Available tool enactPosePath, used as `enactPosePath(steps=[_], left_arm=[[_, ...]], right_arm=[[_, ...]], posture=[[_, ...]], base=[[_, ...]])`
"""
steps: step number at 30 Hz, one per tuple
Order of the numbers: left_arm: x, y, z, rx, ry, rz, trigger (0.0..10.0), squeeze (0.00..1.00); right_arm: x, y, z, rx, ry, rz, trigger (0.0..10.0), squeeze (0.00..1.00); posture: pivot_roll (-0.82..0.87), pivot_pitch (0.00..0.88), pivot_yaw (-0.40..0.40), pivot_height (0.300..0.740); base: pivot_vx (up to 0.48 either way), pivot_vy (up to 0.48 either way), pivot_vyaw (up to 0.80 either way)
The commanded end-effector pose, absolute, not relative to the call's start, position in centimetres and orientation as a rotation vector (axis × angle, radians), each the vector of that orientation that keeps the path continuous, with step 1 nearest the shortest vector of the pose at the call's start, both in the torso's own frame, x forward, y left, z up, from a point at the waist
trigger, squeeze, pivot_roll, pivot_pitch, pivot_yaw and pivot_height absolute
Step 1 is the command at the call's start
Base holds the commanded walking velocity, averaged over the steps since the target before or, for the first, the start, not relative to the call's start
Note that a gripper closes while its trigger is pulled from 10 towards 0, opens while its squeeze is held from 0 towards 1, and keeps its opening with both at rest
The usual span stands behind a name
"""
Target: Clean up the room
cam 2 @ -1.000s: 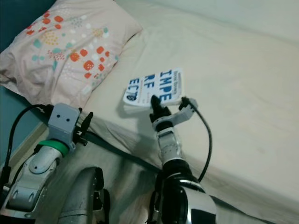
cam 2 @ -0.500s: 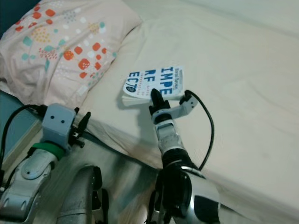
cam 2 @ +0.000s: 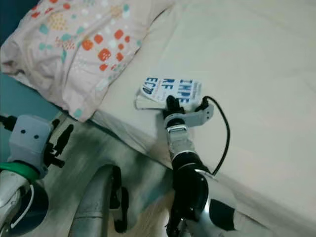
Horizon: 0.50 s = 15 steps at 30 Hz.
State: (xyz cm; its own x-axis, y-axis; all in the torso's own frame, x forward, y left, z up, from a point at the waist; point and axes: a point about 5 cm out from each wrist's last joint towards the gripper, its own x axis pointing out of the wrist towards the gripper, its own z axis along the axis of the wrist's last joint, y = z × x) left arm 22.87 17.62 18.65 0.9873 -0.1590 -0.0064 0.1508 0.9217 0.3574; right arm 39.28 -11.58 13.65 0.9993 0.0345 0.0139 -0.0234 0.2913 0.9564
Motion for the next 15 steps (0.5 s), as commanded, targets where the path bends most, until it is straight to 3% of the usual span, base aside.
enactPosePath(steps=[1,6,7,8,9,15], left_arm=[[22.3,17.9,18.2,0.37,0.01,-0.157,10.0,0.0],[22.4,17.7,18.3,0.366,0.019,-0.156,10.0,0.0],[22.6,17.6,18.2,0.361,0.015,-0.157,10.0,0.0],[22.6,17.6,18.2,0.361,0.015,-0.157,10.0,0.0],[22.8,17.4,18.2,0.353,0.01,-0.157,10.0,0.0],[23.8,16.4,17.9,0.315,0.002,-0.166,10.0,0.0]], right_arm=[[38.8,-10.7,12.4,1.278,0.074,0.031,10.0,1.0],[38.6,-10.1,12.1,1.245,0.121,0.076,10.0,1.0],[38.5,-9.4,12.1,1.187,0.156,0.133,10.0,0.12],[38.5,-9.4,12.1,1.187,0.156,0.133,10.0,0.12],[38.4,-9.0,11.9,1.131,0.188,0.174,10.0,0.0],[38.1,-10.6,11.2,1.128,0.183,0.152,10.0,0.0]], posture=[[0.47,0.386,0.171,0.596],[0.44,0.371,0.155,0.596],[0.43,0.362,0.143,0.596],[0.43,0.362,0.143,0.596],[0.41,0.351,0.129,0.596],[0.32,0.313,0.084,0.596]], base=[[0.0,0.0,0.0],[0.0,0.0,0.0],[0.0,0.0,0.0],[0.0,0.0,0.0],[0.0,0.0,0.0],[0.0,0.0,0.0]])
